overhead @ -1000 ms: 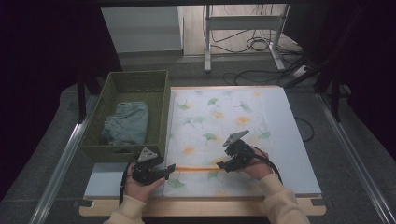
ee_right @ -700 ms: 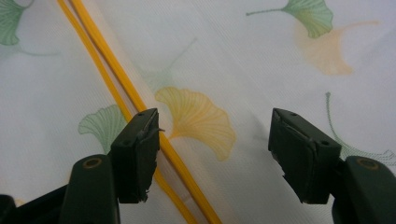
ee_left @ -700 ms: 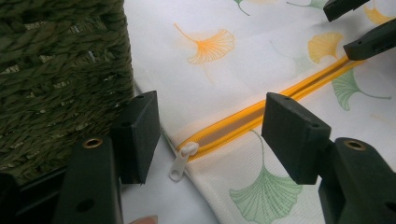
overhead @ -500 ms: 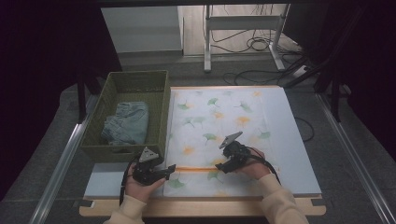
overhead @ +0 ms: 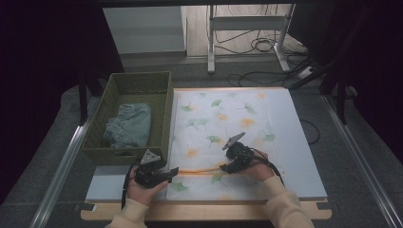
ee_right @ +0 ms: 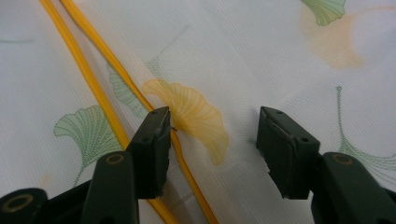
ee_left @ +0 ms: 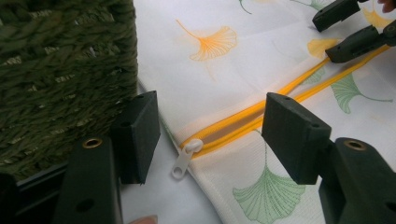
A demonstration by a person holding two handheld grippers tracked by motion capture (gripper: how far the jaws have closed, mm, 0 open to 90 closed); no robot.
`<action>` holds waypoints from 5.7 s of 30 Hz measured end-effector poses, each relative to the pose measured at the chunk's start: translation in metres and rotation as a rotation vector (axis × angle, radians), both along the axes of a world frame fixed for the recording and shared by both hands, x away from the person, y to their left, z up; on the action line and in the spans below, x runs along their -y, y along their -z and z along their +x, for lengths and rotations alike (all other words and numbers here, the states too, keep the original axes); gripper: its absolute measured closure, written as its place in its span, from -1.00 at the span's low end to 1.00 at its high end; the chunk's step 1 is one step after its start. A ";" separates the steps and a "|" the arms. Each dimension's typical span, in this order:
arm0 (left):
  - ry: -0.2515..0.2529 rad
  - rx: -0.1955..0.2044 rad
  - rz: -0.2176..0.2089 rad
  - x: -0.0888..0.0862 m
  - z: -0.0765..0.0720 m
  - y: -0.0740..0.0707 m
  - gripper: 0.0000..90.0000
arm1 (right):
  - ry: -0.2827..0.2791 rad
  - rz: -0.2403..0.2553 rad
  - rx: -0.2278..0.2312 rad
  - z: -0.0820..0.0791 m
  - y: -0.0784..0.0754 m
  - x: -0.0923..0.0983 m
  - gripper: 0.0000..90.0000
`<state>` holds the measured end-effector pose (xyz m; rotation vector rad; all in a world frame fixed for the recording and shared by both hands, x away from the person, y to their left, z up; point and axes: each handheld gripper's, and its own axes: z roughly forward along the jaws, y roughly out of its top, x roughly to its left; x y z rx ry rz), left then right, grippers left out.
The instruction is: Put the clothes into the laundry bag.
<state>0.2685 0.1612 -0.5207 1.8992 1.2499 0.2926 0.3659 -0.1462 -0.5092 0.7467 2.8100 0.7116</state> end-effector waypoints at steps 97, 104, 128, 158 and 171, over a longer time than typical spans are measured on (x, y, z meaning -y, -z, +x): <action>0.060 0.112 0.025 -0.005 -0.011 -0.052 -0.42 | 0.045 0.246 0.090 0.028 -0.096 0.018 0.97; 0.044 0.117 0.017 -0.013 -0.001 -0.076 -0.38 | 0.055 0.248 0.083 0.030 -0.094 0.021 0.97; -0.026 0.139 0.058 -0.037 0.051 -0.132 -0.37 | 0.058 0.250 0.079 0.030 -0.093 0.022 0.97; -0.155 0.008 0.148 -0.070 0.135 -0.112 -0.44 | 0.064 0.247 0.081 0.030 -0.093 0.022 0.97; -0.200 -0.031 0.173 -0.075 0.152 -0.099 -0.50 | 0.064 0.249 0.081 0.031 -0.092 0.023 0.97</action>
